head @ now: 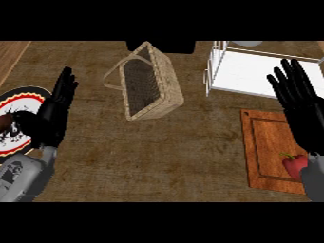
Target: Pick the bell pepper from the cutting board and place it in the basket
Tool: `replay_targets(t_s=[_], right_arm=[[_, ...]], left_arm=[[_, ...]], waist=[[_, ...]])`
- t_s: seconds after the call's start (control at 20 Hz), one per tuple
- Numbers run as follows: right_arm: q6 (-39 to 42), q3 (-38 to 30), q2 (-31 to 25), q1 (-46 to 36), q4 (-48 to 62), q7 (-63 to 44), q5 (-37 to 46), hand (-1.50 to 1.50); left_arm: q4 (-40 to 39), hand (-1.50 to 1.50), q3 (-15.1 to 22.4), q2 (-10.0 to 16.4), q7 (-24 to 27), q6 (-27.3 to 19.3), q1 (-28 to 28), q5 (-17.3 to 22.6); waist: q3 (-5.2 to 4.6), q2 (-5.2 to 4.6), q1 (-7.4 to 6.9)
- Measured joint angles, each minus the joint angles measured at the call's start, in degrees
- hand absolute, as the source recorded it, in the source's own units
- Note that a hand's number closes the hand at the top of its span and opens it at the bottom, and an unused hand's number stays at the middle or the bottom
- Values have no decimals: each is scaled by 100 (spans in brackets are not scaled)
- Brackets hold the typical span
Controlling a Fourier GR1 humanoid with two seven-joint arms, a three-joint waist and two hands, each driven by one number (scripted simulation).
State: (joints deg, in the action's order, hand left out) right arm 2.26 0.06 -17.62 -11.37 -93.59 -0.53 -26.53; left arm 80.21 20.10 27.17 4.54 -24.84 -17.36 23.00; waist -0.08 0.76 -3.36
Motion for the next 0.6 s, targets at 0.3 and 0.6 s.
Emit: replay_targets(t_s=[0.3, 0.6], right_arm=[[1485, 554, -418, -351, -271, 182, -159, 150], [3016, 1729, -914, -19, -1123, 920, 856, -150]], left_arm=[[-446, 0, 204, -71, -462, 216, 802, 232], [-609, 0, 270, 49, -736, 531, 1239, 435]], waist=[[10, -97, 101], [43, -34, 247]])
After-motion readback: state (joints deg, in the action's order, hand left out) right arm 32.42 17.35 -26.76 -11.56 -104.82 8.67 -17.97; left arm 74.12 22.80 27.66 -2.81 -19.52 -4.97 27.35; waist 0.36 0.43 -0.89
